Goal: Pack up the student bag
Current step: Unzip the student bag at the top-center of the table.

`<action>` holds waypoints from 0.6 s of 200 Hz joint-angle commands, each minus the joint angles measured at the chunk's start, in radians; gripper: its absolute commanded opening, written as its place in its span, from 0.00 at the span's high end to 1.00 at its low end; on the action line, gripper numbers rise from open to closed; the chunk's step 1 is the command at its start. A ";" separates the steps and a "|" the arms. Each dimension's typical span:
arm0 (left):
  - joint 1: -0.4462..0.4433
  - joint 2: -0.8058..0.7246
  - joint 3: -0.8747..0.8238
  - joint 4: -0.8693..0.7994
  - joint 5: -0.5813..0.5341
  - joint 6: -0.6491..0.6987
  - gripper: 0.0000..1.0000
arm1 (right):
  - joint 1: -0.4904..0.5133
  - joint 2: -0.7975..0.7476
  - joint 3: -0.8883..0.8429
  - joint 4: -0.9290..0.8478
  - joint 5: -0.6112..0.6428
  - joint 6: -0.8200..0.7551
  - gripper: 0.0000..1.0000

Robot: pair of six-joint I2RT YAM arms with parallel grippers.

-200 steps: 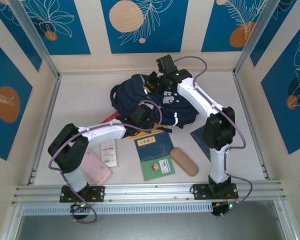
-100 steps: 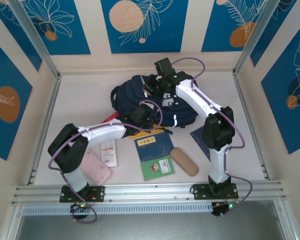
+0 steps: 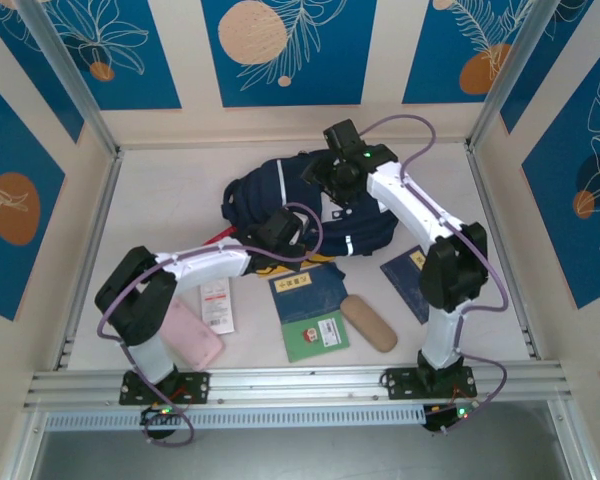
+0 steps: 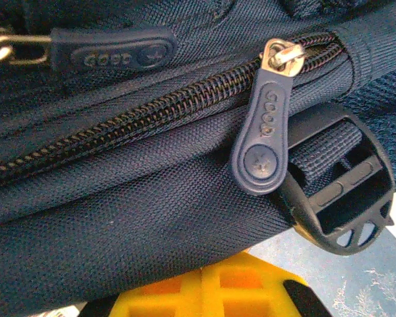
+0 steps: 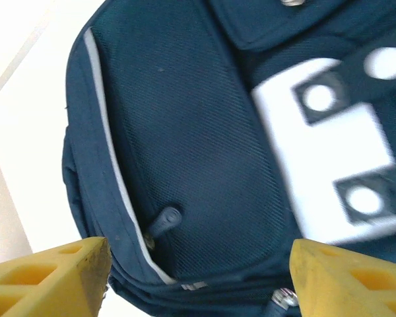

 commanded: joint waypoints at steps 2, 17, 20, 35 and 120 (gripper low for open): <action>0.013 -0.047 0.008 0.002 0.080 -0.005 1.00 | -0.022 -0.156 -0.143 -0.058 0.055 0.084 0.36; 0.018 -0.056 0.024 -0.005 0.106 -0.004 1.00 | -0.033 -0.271 -0.307 0.004 0.015 0.177 0.48; 0.019 -0.058 0.025 -0.006 0.111 -0.005 1.00 | -0.033 -0.297 -0.343 0.019 0.007 0.203 0.51; 0.020 -0.061 0.043 -0.016 0.131 -0.001 1.00 | -0.033 -0.406 -0.525 0.114 -0.048 0.340 0.60; 0.021 -0.085 0.075 -0.046 0.199 -0.011 1.00 | -0.027 -0.450 -0.930 0.620 -0.143 0.711 0.18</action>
